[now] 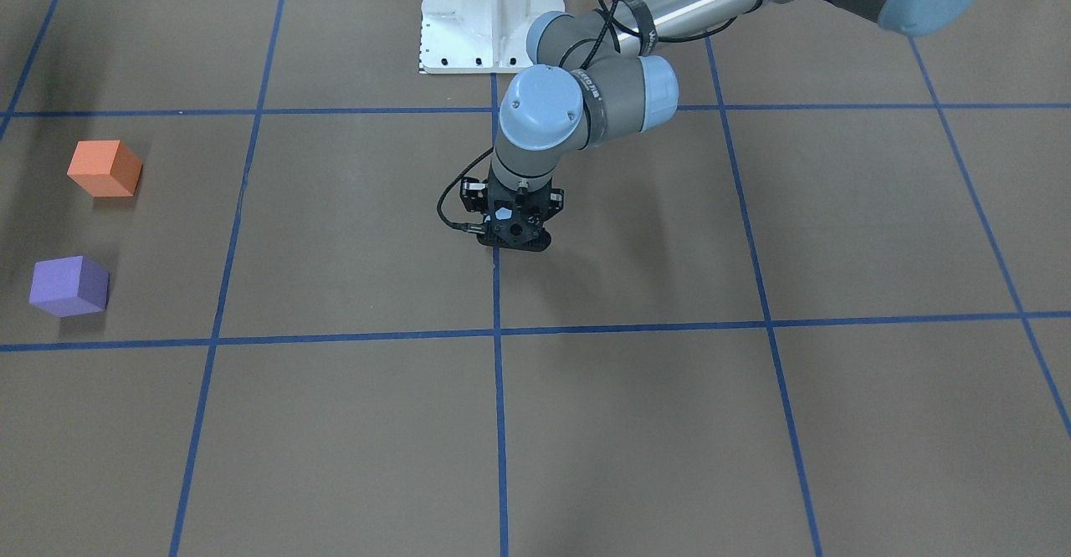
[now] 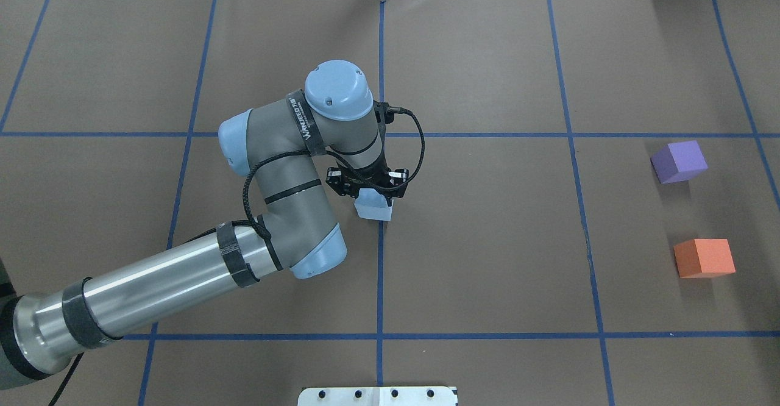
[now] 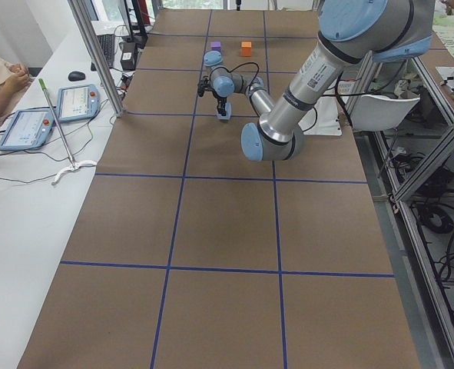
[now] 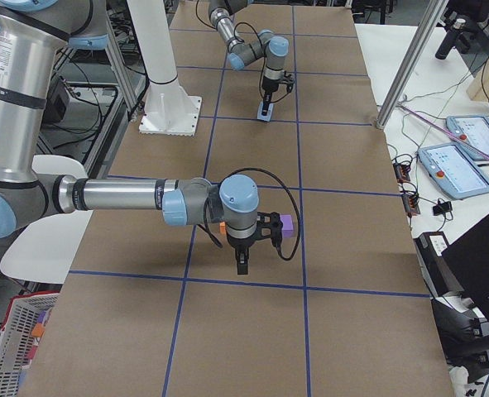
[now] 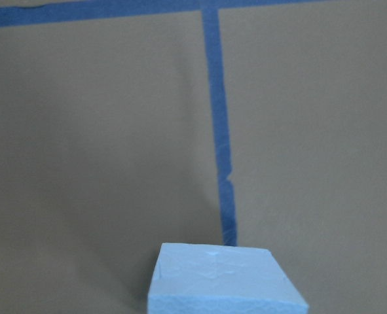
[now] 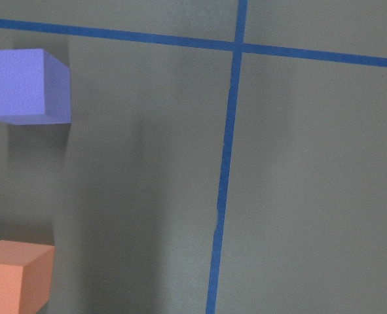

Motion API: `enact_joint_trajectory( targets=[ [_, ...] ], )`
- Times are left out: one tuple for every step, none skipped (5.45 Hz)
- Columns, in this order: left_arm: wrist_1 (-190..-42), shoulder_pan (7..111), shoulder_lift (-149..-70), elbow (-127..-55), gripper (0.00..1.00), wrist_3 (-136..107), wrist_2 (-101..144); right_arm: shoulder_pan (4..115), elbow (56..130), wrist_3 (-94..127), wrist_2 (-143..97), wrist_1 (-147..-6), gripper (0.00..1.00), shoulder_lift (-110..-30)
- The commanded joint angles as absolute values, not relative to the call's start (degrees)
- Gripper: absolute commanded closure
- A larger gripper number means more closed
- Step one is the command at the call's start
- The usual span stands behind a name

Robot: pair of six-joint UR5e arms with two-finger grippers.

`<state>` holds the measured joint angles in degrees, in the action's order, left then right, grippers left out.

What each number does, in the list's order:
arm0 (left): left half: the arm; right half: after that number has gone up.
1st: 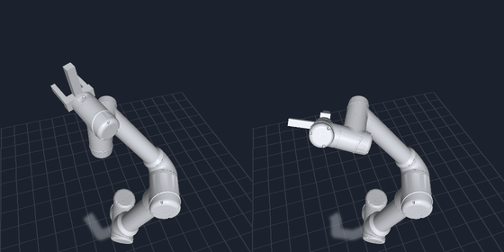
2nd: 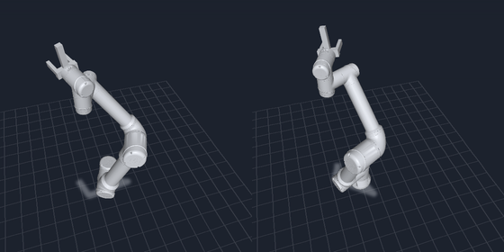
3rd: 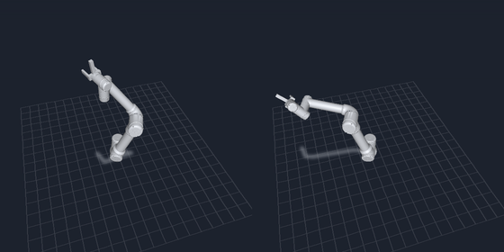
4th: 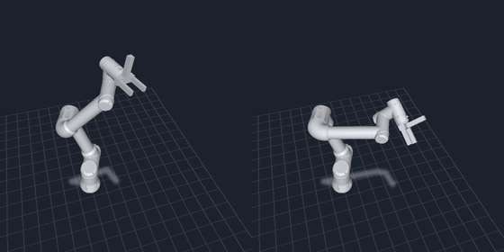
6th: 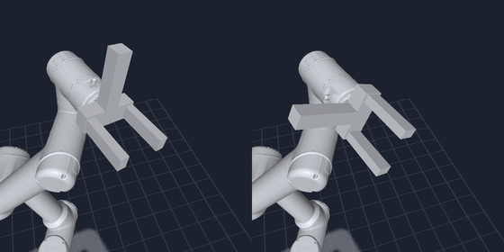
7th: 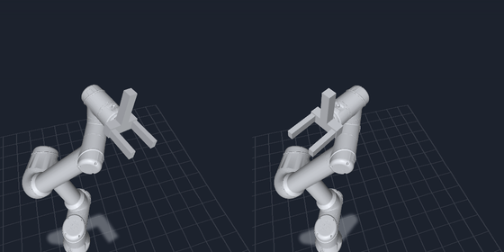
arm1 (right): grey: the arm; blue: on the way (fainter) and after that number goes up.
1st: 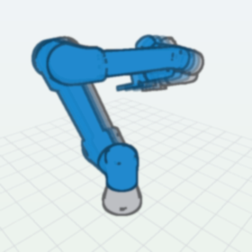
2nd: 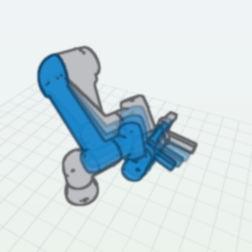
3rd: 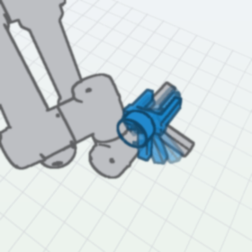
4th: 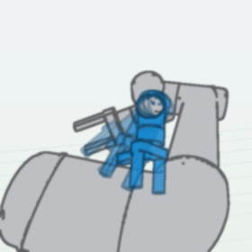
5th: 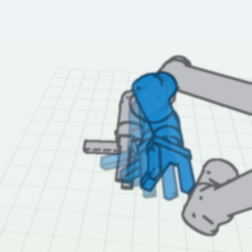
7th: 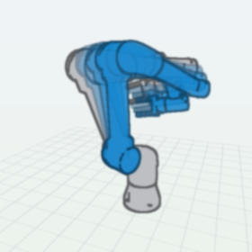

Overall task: Place blue block between orange and purple blocks
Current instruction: 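Carry the light-blue cube with the left gripper to the table center, then open the left gripper, release the cube, and withdraw the left arm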

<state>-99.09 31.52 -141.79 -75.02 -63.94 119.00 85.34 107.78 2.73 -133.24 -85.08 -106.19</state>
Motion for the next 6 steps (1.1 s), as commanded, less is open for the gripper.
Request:
enact_joint_trajectory(
  targets=[
    [-98.79,31.29,-142.38,-74.00,0.00,-65.12,114.62,85.34,107.75,2.72,-133.24,-85.08,0.00,-106.26],
    [-98.88,31.46,-142.38,-74.96,0.00,-65.04,114.70,85.43,107.93,2.64,-133.24,-85.08,0.00,-106.35],
    [-95.48,32.86,-142.30,-79.23,0.00,-64.60,114.96,85.43,109.32,2.64,-133.33,-85.08,0.00,-106.00],
    [-85.97,34.70,-142.21,-87.89,0.00,-62.86,115.22,85.43,109.51,2.64,-133.24,-85.08,0.00,-104.95],
    [-83.96,39.33,-137.68,-98.59,0.00,-59.97,114.44,85.34,109.08,3.42,-132.89,-81.86,0.00,-101.29],
    [-83.59,43.73,-130.50,-105.66,0.00,-57.51,114.96,85.34,108.20,2.82,-134.20,-77.04,0.00,-100.29]
  ],
)
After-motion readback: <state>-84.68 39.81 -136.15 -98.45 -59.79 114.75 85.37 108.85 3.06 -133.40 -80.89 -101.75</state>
